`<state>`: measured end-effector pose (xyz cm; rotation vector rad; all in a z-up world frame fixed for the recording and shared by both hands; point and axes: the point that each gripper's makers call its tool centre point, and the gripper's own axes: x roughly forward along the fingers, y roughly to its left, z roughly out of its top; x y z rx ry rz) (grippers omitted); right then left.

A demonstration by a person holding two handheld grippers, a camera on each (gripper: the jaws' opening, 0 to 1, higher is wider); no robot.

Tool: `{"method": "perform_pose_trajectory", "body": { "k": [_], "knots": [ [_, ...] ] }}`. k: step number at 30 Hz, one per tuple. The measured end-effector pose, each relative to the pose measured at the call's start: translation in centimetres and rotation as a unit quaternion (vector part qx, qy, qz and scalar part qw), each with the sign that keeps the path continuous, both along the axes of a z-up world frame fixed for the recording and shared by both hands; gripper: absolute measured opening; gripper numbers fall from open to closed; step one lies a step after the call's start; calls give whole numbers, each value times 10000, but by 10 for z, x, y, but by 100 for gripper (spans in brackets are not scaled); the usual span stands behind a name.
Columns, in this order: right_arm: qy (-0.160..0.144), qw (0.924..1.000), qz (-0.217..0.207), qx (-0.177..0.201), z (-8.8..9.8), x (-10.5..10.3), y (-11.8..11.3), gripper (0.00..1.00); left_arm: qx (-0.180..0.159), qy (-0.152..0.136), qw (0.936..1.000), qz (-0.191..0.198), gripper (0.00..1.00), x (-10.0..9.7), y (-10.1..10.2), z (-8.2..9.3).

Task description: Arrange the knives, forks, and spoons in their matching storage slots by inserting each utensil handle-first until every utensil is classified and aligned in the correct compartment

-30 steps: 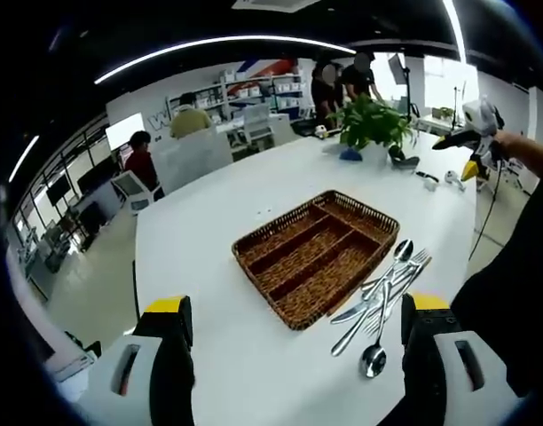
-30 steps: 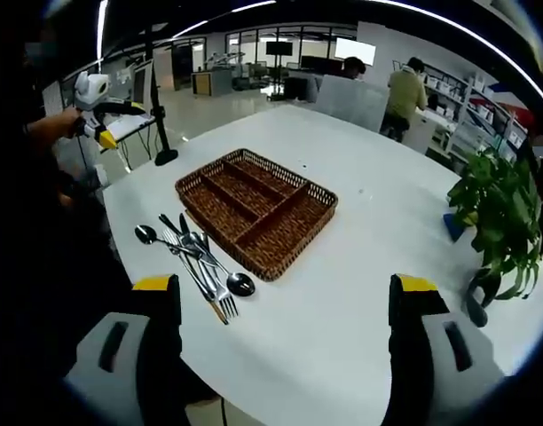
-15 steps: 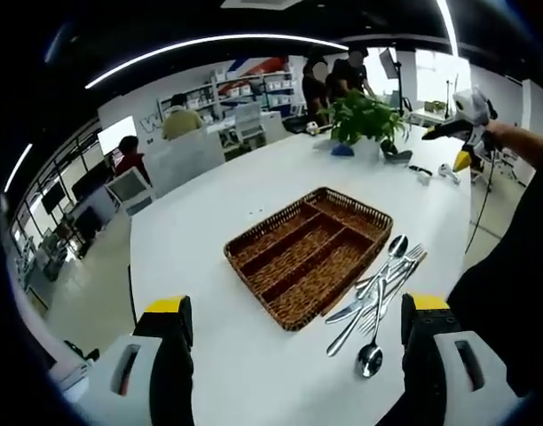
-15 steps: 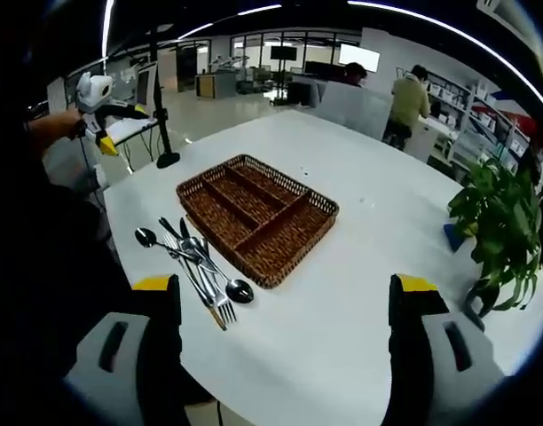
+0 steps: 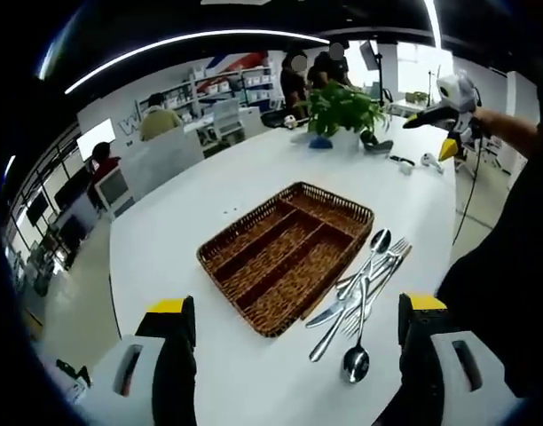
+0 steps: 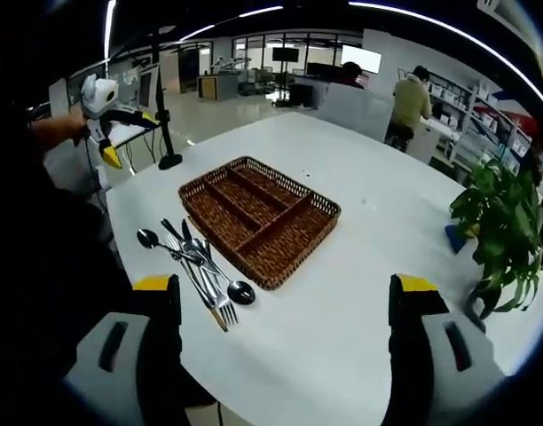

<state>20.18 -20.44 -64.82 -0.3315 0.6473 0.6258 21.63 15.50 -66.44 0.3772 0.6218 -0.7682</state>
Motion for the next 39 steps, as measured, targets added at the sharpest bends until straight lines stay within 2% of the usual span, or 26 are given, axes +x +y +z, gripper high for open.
{"method": "perform_pose_trajectory", "body": {
  "k": [7,10,14,19,20,27,29,31,32,39],
  "knots": [
    [-27,10000,-33,5,0,-2,-2,100,84,154,9996,-206,90,-7,-17,-19],
    [-34,10000,-55,18,-1,-2,-4,100,126,312,9985,-442,84,-17,-30,-30],
    [-3,10000,-45,22,-5,-5,-5,100,119,495,9971,-557,79,-26,-41,-43],
    [-2,9999,-128,30,-8,-7,-10,100,103,783,9952,-575,74,-33,-45,-65],
    [3,9999,-129,33,-8,-7,-9,100,122,930,9936,-628,75,-37,-46,-72],
    [8,10000,-31,27,-8,-15,-2,100,252,1195,9897,-743,76,-41,-54,-106],
    [-1,10000,-39,32,-8,-15,-1,100,250,1229,9891,-777,82,-41,-55,-117],
    [-20,10000,-44,45,-7,-14,1,100,465,1397,9854,-851,77,-45,-51,-131],
    [-12,10000,-35,51,-8,-14,3,100,518,1349,9857,-867,76,-44,-52,-135],
    [-12,10000,17,48,-7,-16,8,100,624,1509,9824,-905,65,-47,-54,-157]
  ]
}}
